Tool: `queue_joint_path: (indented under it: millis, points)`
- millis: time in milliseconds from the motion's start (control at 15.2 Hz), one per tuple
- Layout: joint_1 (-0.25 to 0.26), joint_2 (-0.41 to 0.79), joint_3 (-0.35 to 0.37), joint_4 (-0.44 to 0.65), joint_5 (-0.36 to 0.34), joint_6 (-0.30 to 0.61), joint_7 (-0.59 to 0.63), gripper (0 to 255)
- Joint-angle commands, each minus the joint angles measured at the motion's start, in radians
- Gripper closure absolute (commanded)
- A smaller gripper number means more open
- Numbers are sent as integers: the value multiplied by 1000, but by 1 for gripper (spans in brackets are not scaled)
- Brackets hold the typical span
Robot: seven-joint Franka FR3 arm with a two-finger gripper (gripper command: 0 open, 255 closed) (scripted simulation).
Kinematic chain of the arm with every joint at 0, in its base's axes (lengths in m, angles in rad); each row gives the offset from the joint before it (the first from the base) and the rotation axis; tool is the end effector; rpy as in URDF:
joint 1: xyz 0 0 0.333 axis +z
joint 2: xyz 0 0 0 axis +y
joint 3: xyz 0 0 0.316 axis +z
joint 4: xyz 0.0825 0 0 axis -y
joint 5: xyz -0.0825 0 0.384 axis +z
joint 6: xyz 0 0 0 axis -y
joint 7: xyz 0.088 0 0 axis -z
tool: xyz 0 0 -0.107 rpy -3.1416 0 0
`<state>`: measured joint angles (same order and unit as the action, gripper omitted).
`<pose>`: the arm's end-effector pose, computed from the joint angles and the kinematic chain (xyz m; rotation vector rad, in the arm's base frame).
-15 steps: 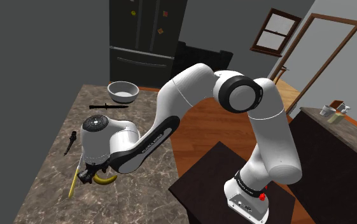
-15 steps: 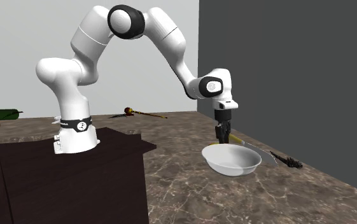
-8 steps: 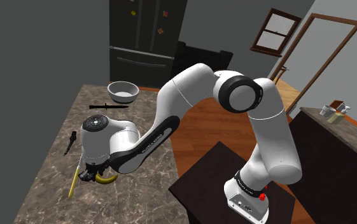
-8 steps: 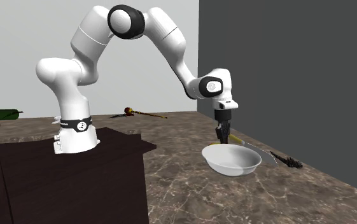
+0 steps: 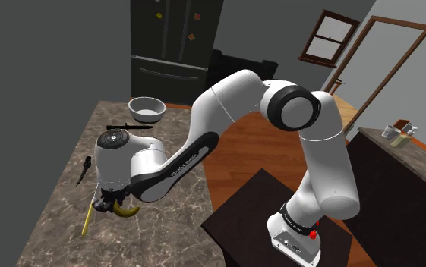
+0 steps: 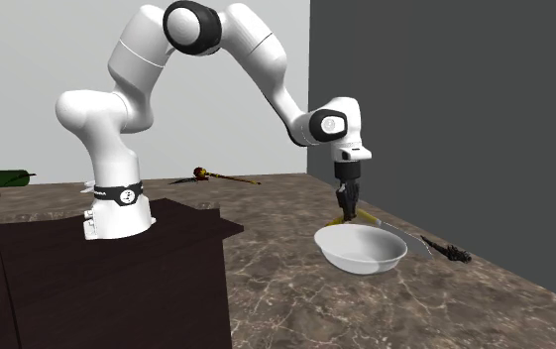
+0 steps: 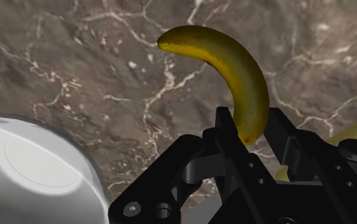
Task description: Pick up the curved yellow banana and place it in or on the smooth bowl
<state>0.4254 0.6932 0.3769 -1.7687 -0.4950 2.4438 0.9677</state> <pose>0.4761 0.4619 0.1953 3.1195 0.1936 0.1641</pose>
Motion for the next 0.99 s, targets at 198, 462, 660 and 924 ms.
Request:
queue_joint_path:
  millis: [198, 462, 660, 924]
  points:
    - [-16, -48, 22, -7, 25, -40, -19, 255]
    - [-27, -84, 38, -9, 46, -73, -35, 255]
    - [-35, -111, 50, -8, 62, -99, -46, 255]
    - [-45, -144, 65, -3, 83, -135, -62, 255]
